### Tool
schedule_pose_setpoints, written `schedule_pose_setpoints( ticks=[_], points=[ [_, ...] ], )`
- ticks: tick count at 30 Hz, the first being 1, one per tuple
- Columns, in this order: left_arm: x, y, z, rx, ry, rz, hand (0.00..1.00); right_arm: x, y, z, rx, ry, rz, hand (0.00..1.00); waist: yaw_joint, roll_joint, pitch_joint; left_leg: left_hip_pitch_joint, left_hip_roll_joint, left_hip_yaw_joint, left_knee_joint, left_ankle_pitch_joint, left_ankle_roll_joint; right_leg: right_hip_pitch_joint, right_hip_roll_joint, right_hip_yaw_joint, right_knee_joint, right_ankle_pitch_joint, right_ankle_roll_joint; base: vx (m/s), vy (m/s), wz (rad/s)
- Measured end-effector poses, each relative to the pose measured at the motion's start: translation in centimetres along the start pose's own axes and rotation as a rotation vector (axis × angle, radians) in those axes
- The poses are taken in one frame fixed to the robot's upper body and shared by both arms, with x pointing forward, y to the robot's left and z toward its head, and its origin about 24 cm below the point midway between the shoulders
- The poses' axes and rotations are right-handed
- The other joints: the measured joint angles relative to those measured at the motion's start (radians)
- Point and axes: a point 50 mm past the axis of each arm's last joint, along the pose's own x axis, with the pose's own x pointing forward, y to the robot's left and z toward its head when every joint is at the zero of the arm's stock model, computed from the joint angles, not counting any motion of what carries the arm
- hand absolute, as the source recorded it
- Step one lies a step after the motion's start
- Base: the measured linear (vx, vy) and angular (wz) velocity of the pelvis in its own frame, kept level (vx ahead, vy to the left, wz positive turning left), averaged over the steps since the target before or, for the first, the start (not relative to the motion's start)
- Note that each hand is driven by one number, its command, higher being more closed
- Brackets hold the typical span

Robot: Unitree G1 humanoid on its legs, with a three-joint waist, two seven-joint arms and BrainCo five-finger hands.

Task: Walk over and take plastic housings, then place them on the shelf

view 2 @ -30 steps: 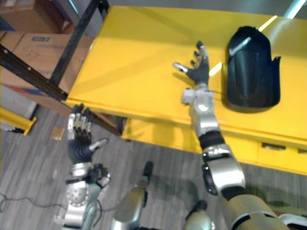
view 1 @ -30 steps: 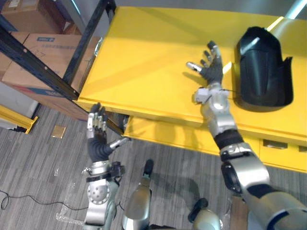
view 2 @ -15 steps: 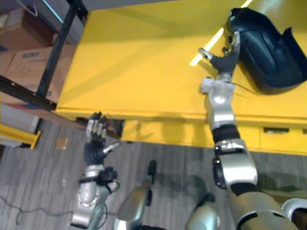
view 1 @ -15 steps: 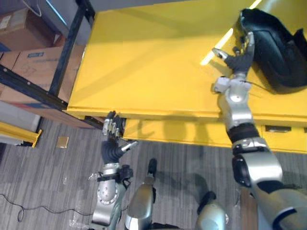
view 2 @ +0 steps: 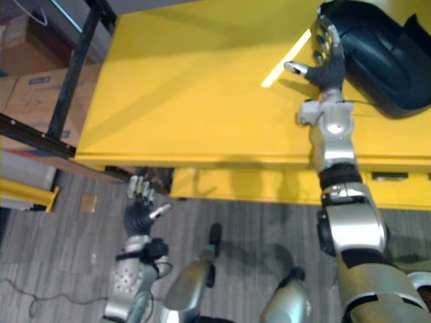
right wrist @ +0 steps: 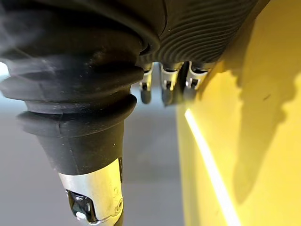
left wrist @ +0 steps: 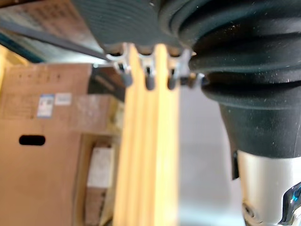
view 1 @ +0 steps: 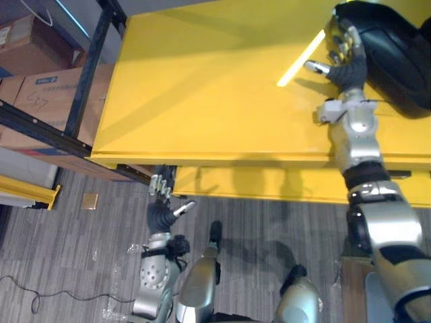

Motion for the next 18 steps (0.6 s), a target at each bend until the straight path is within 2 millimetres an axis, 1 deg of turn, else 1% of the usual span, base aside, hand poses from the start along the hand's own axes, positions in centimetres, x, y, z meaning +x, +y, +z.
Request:
schedule_pose_setpoints(
  ticks=[1, 3, 4, 5, 6, 7, 8, 9, 10, 11, 12, 13, 14, 15, 16, 18],
  points=[
    [0.0, -0.1, 0.1, -0.001, -0.003, -0.004, 0.00, 0.1, 0.5, 0.3, 0.007, -0.016, 0.049, 0.00, -0.002, 0.000, 0.000, 0.001, 0.000, 0.000, 0.000, 0.000, 0.000, 0.000, 0.000, 0.000, 0.000, 0.000, 0.000, 0.01, -0.040, -0.01],
    [0.1, -0.1, 0.3, -0.004, -0.012, -0.009, 0.00, 0.0, 1.5, 1.7, 0.013, -0.099, 0.122, 0.00, -0.008, -0.001, 0.000, 0.009, 0.000, 0.001, 0.000, 0.000, 0.000, 0.009, 0.001, -0.001, -0.005, 0.000, 0.000, 0.01, -0.043, -0.02],
    [0.1, -0.1, 0.6, -0.007, -0.026, -0.010, 0.00, -0.6, 2.3, 2.9, 0.018, -0.176, 0.163, 0.00, -0.011, -0.002, 0.002, 0.023, 0.000, 0.002, 0.000, 0.000, 0.000, 0.031, 0.004, -0.004, -0.017, 0.001, 0.001, 0.01, -0.032, -0.02],
    [0.1, -0.1, 0.8, -0.008, -0.035, -0.010, 0.00, -1.0, 2.8, 3.5, 0.023, -0.218, 0.182, 0.00, -0.014, -0.005, 0.003, 0.032, 0.000, 0.003, 0.000, 0.000, 0.000, 0.043, 0.004, -0.005, -0.025, 0.002, 0.002, 0.00, -0.044, 0.01],
    [0.2, 0.0, 1.3, -0.010, -0.055, -0.006, 0.00, -2.0, 3.8, 4.6, 0.031, -0.291, 0.211, 0.00, -0.025, -0.008, 0.003, 0.045, 0.001, 0.005, 0.000, -0.001, 0.000, 0.065, 0.008, -0.010, -0.045, 0.003, 0.003, 0.00, 0.000, 0.00],
    [0.2, 0.1, 1.5, -0.010, -0.064, -0.003, 0.00, -2.6, 4.3, 5.1, 0.036, -0.325, 0.224, 0.00, -0.031, -0.009, 0.004, 0.049, 0.002, 0.006, 0.000, -0.003, 0.000, 0.071, 0.011, -0.013, -0.053, 0.004, 0.005, -0.03, -0.037, -0.04],
    [0.3, 0.2, 1.9, -0.009, -0.079, 0.004, 0.00, -3.7, 5.1, 6.0, 0.035, -0.386, 0.234, 0.00, -0.039, -0.010, 0.004, 0.051, 0.007, 0.012, 0.000, -0.008, 0.002, 0.076, 0.020, -0.009, -0.069, 0.012, 0.005, -0.03, -0.027, -0.14],
    [0.4, 0.5, 2.0, -0.002, -0.086, 0.014, 0.00, -4.8, 5.5, 6.4, 0.036, -0.422, 0.232, 0.00, -0.049, -0.013, 0.005, 0.052, 0.014, 0.022, 0.000, -0.010, 0.003, 0.082, 0.030, -0.005, -0.092, 0.021, 0.007, -0.03, -0.021, -0.19],
    [0.4, 0.7, 2.0, 0.001, -0.085, 0.020, 0.00, -5.4, 5.6, 6.4, 0.027, -0.433, 0.226, 0.00, -0.054, -0.015, 0.006, 0.053, 0.017, 0.028, 0.000, -0.012, 0.005, 0.084, 0.035, -0.002, -0.105, 0.030, 0.007, -0.02, -0.011, -0.27],
    [0.4, 0.9, 2.0, 0.007, -0.083, 0.028, 0.00, -6.5, 5.5, 6.4, 0.007, -0.445, 0.205, 0.00, -0.060, -0.023, 0.005, 0.053, 0.024, 0.040, 0.000, -0.013, 0.005, 0.086, 0.045, 0.006, -0.131, 0.048, 0.006, -0.02, -0.005, -0.33],
    [0.3, 1.0, 1.9, 0.011, -0.079, 0.036, 0.00, -7.3, 5.2, 6.3, -0.034, -0.445, 0.180, 0.00, -0.068, -0.039, 0.003, 0.055, 0.028, 0.057, 0.000, -0.016, 0.007, 0.085, 0.052, 0.019, -0.151, 0.065, 0.006, -0.01, -0.001, -0.37],
    [0.3, 1.1, 1.9, 0.012, -0.075, 0.039, 0.00, -7.5, 5.0, 6.2, -0.061, -0.441, 0.169, 0.00, -0.074, -0.046, 0.004, 0.058, 0.030, 0.064, -0.001, -0.017, 0.008, 0.088, 0.056, 0.028, -0.156, 0.077, 0.008, 0.00, 0.001, -0.35],
    [0.1, 1.2, 1.7, 0.020, -0.063, 0.044, 0.00, -7.7, 4.6, 6.2, -0.137, -0.430, 0.145, 0.00, -0.089, -0.064, -0.003, 0.059, 0.032, 0.078, -0.001, -0.018, 0.010, 0.089, 0.059, 0.035, -0.178, 0.092, 0.007, 0.00, 0.007, -0.34],
    [0.0, 1.3, 1.5, 0.030, -0.055, 0.044, 0.00, -7.8, 4.1, 6.1, -0.206, -0.416, 0.127, 0.00, -0.096, -0.081, -0.011, 0.063, 0.034, 0.090, -0.001, -0.020, 0.010, 0.089, 0.066, 0.051, -0.196, 0.106, 0.009, 0.00, 0.006, -0.32],
    [0.0, 1.3, 1.4, 0.036, -0.051, 0.043, 0.00, -7.8, 3.8, 6.0, -0.241, -0.404, 0.122, 0.00, -0.100, -0.088, -0.015, 0.064, 0.036, 0.094, -0.001, -0.021, 0.010, 0.091, 0.068, 0.054, -0.206, 0.111, 0.009, -0.01, 0.000, -0.21],
    [-0.1, 1.5, 1.0, 0.046, -0.028, 0.048, 0.00, -7.8, 2.9, 5.7, -0.381, -0.359, 0.132, 0.00, -0.113, -0.108, -0.025, 0.067, 0.043, 0.097, -0.001, -0.024, 0.008, 0.103, 0.080, 0.054, -0.231, 0.119, 0.008, -0.03, -0.013, -0.08]
  ],
)
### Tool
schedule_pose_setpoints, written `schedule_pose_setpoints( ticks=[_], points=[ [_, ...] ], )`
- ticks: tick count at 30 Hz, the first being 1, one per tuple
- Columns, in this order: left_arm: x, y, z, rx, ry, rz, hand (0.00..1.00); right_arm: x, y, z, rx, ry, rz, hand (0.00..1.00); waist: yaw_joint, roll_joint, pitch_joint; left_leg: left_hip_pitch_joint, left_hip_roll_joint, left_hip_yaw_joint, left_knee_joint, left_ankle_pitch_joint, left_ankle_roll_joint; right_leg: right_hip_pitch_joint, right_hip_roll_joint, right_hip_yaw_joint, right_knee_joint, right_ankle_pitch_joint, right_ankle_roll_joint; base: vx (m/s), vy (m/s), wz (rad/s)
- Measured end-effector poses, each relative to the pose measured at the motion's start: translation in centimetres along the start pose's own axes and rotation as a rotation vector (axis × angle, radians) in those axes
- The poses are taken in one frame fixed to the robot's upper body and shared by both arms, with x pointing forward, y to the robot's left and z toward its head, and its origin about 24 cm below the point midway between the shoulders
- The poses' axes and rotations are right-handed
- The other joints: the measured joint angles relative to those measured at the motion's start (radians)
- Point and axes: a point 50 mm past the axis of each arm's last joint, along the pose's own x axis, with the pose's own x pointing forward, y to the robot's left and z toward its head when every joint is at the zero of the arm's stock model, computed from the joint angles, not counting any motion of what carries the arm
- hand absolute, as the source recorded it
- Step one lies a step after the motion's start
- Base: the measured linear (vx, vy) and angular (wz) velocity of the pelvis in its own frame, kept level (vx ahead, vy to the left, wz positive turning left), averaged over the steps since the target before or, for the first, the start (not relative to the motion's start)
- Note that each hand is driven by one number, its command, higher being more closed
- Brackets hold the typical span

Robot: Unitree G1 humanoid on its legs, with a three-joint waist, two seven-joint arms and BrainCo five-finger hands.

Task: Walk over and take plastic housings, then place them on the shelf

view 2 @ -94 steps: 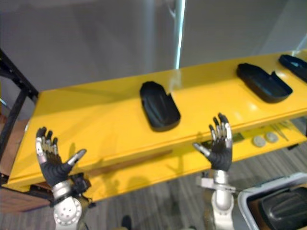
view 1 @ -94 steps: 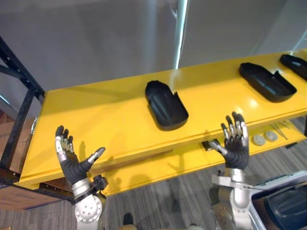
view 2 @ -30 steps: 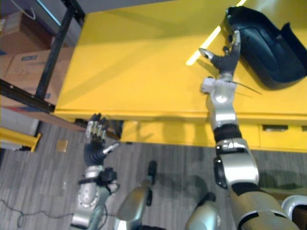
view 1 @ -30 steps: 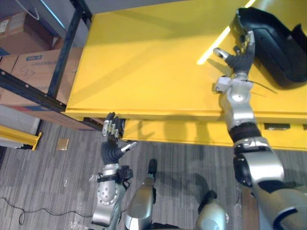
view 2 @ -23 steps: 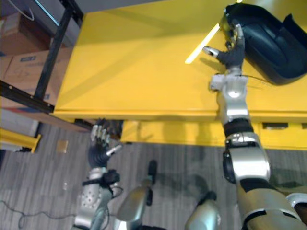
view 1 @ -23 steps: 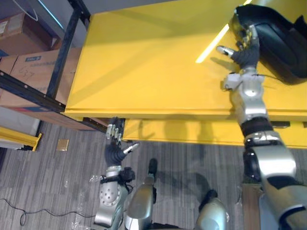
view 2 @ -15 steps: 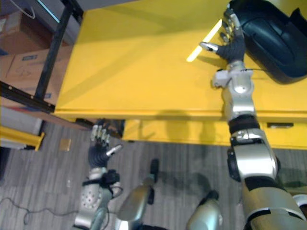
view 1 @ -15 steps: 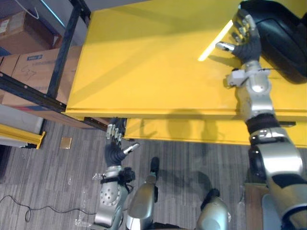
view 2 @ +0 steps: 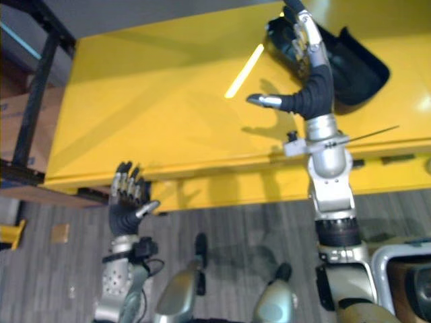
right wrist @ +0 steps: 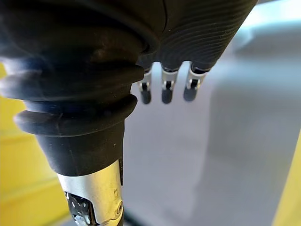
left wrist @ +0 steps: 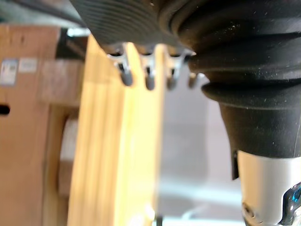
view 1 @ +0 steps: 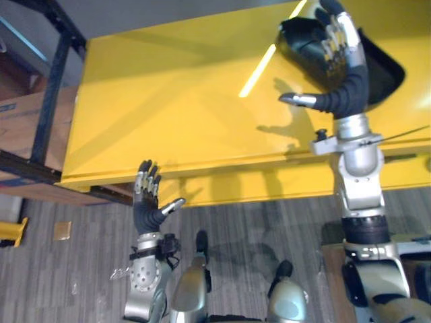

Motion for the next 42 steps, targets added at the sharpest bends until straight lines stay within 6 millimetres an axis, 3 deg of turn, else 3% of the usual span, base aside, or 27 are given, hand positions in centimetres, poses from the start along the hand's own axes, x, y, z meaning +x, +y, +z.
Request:
schedule_pose_setpoints(
  ticks=[4, 7, 11, 21, 22, 31, 42],
  points=[
    [-0.5, 0.4, -0.6, 0.015, 0.033, 0.010, 0.00, -0.4, -1.3, -1.9, -0.173, 0.103, 0.076, 0.00, 0.001, -0.013, -0.008, -0.001, 0.007, 0.010, 0.000, -0.006, -0.001, 0.001, 0.009, 0.003, -0.018, 0.014, -0.002, -0.04, -0.015, -0.07],
    [-0.9, 0.8, -1.0, 0.045, 0.059, -0.002, 0.00, -1.8, -2.7, -5.3, -0.323, 0.291, 0.113, 0.00, 0.005, -0.017, -0.010, -0.008, 0.010, 0.012, 0.000, -0.007, 0.001, -0.001, 0.013, 0.004, -0.029, 0.020, -0.002, 0.00, 0.000, 0.00],
    [-1.0, 1.0, -1.1, 0.063, 0.066, -0.013, 0.00, -2.5, -3.5, -6.7, -0.370, 0.366, 0.109, 0.00, 0.005, -0.019, -0.011, -0.014, 0.017, 0.016, -0.004, -0.002, 0.001, -0.003, 0.021, 0.007, -0.043, 0.029, -0.005, 0.01, -0.017, -0.02],
    [-0.4, 0.1, -1.3, 0.092, 0.053, -0.077, 0.00, -1.2, -4.3, -9.8, -0.477, 0.519, 0.123, 0.00, 0.029, -0.019, -0.011, -0.022, 0.025, 0.015, -0.004, -0.002, 0.001, -0.007, 0.030, 0.004, -0.047, 0.036, -0.008, 0.00, -0.017, 0.00],
    [-0.4, 0.1, -1.3, 0.091, 0.052, -0.077, 0.00, -1.1, -4.5, -9.9, -0.479, 0.530, 0.118, 1.00, 0.030, -0.019, -0.011, -0.023, 0.025, 0.014, -0.004, -0.002, 0.002, -0.008, 0.030, 0.004, -0.045, 0.036, -0.008, 0.00, 0.000, 0.00],
    [0.2, -0.3, -1.2, 0.084, 0.041, -0.069, 0.00, -0.3, -6.4, -11.8, -0.508, 0.702, 0.076, 1.00, 0.038, -0.018, -0.011, -0.041, 0.016, 0.003, 0.000, 0.005, 0.000, -0.039, 0.014, -0.001, 0.001, 0.017, -0.010, -0.01, -0.009, 0.02],
    [0.6, -1.4, -1.0, 0.060, 0.026, -0.092, 0.00, 0.7, -8.0, -12.1, -0.489, 0.785, 0.033, 1.00, 0.054, -0.003, -0.008, -0.071, -0.003, -0.012, 0.000, 0.015, 0.000, -0.080, -0.011, -0.006, 0.050, -0.002, -0.010, -0.01, -0.017, 0.05]
  ],
)
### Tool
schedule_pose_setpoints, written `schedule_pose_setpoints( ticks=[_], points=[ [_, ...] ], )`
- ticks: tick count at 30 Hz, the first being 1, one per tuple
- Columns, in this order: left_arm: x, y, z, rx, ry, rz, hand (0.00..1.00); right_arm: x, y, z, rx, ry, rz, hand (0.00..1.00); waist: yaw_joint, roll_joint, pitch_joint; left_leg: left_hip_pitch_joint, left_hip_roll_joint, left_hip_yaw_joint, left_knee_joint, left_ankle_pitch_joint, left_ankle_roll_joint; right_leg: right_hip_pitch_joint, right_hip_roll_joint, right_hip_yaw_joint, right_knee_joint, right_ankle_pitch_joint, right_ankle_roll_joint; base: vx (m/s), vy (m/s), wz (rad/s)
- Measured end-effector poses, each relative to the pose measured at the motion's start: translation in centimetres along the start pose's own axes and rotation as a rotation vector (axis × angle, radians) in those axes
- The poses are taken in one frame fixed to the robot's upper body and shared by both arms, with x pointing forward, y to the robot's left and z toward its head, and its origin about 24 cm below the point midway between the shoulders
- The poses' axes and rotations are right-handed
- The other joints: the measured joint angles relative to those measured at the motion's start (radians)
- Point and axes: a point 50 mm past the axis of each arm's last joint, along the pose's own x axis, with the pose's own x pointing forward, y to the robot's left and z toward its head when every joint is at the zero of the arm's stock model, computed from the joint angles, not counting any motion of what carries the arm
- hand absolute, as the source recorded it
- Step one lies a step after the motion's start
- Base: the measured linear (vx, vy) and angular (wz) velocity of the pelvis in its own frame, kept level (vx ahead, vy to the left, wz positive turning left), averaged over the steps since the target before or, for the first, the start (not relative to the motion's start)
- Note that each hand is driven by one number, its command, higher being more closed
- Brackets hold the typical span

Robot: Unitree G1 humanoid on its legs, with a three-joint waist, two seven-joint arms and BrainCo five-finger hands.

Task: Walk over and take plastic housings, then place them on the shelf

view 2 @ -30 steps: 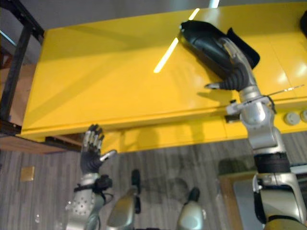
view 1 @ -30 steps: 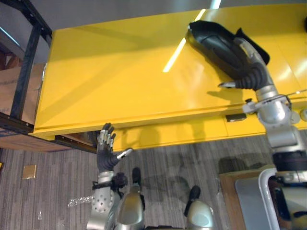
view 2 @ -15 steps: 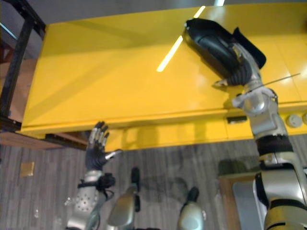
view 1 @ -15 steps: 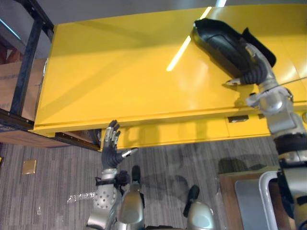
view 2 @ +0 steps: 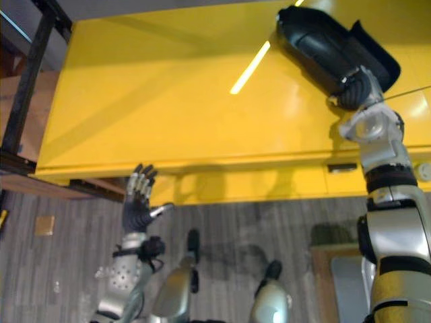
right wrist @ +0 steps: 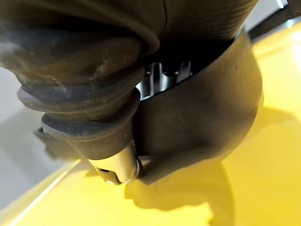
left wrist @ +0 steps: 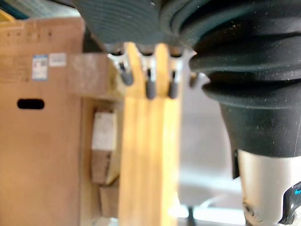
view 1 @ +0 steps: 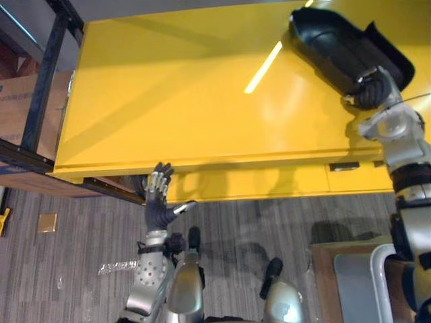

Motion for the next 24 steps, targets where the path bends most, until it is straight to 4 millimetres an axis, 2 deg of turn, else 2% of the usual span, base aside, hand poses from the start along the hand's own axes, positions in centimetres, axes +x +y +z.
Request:
schedule_pose_setpoints(
  ticks=[6, 24],
  points=[
    [0.1, -0.2, 0.0, -0.016, 0.005, 0.009, 0.00, 0.7, -1.8, 1.3, 0.023, -0.018, -0.043, 1.00, 0.004, 0.039, 0.012, -0.001, -0.001, -0.002, 0.000, 0.001, -0.001, -0.013, -0.006, 0.000, 0.029, -0.016, 0.002, -0.02, -0.024, 0.01],
    [-0.1, -1.5, -0.2, -0.053, 0.026, 0.000, 0.00, 1.0, -2.8, 1.2, 0.117, 0.091, -0.064, 1.00, 0.012, 0.053, 0.017, 0.014, -0.006, 0.000, 0.000, 0.001, -0.001, -0.011, -0.016, 0.002, 0.052, -0.027, -0.001, 0.00, -0.019, 0.00]
  ],
)
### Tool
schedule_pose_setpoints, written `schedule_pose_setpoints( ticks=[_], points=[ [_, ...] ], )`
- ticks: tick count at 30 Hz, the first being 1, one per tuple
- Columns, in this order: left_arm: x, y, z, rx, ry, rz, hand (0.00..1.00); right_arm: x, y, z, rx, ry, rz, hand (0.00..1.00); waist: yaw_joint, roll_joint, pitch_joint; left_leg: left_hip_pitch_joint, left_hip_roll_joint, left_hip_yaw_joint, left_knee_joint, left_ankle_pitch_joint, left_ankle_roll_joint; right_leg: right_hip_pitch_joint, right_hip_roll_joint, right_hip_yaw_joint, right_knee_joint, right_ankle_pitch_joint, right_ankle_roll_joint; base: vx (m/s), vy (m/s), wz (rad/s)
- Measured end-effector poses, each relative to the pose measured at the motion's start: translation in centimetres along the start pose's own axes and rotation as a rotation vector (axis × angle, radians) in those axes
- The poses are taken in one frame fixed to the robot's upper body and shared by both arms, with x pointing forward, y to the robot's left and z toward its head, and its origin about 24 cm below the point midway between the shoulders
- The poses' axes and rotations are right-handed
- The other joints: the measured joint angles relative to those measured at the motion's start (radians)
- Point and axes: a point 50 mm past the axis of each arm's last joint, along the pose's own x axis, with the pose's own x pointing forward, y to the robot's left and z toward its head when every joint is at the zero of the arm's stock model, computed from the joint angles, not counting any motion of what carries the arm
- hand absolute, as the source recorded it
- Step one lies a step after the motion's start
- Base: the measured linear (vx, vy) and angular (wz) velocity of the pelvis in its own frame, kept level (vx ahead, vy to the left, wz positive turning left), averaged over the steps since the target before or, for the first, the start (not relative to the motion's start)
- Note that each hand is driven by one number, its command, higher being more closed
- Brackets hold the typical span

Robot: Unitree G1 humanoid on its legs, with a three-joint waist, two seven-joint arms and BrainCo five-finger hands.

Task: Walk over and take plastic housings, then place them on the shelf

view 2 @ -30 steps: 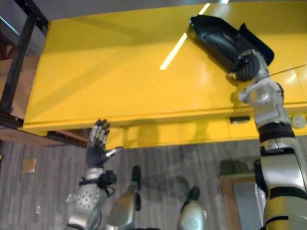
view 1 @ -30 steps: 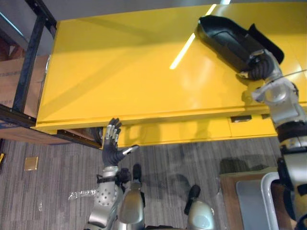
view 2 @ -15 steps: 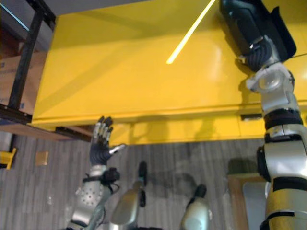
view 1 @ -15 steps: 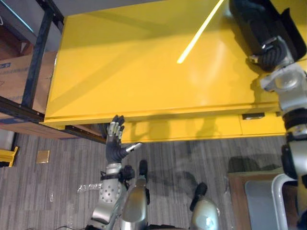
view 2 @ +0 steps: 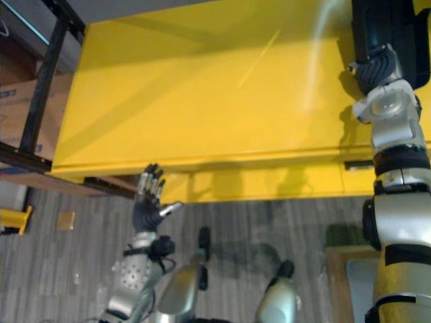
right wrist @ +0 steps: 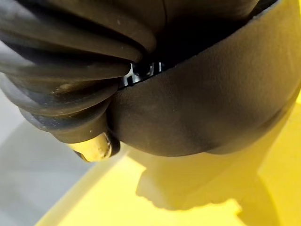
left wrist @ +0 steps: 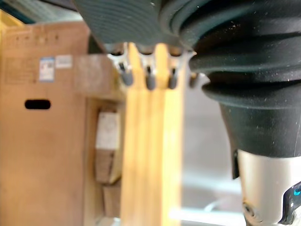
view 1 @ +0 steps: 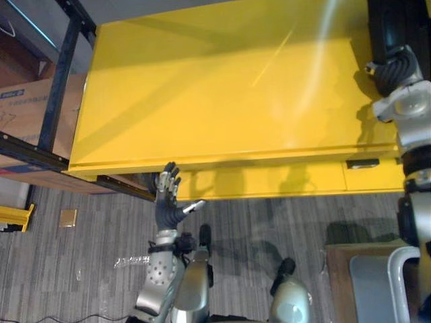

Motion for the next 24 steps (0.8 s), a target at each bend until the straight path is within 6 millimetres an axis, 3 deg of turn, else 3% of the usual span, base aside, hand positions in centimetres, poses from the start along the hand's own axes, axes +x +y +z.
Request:
schedule_pose_setpoints(
  ticks=[6, 7, 24],
  points=[
    [-0.01, -0.01, -0.02, 0.000, 0.002, 0.000, 0.00, 0.00, 0.31, -0.03, -0.019, 0.019, 0.040, 1.00, -0.001, 0.000, 0.000, 0.003, 0.000, 0.001, 0.000, -0.001, -0.001, 0.001, 0.000, 0.001, 0.000, 0.000, 0.000, 0.00, -0.005, 0.00],
    [-0.01, -0.01, -0.02, 0.001, 0.002, 0.000, 0.00, 0.00, 0.32, -0.02, -0.020, 0.020, 0.044, 0.00, -0.001, 0.000, 0.000, 0.003, 0.000, 0.001, 0.000, 0.000, -0.001, 0.001, 0.000, 0.001, 0.000, 0.000, 0.000, -0.01, -0.035, -0.01],
    [-0.03, 0.01, -0.03, 0.002, 0.003, -0.002, 0.00, 0.06, 0.95, 0.49, -0.027, 0.003, 0.094, 0.00, 0.000, 0.000, 0.000, 0.005, 0.001, 0.002, 0.000, 0.000, -0.001, 0.003, 0.000, 0.002, 0.000, 0.000, 0.000, 0.00, -0.006, 0.00]
  ],
)
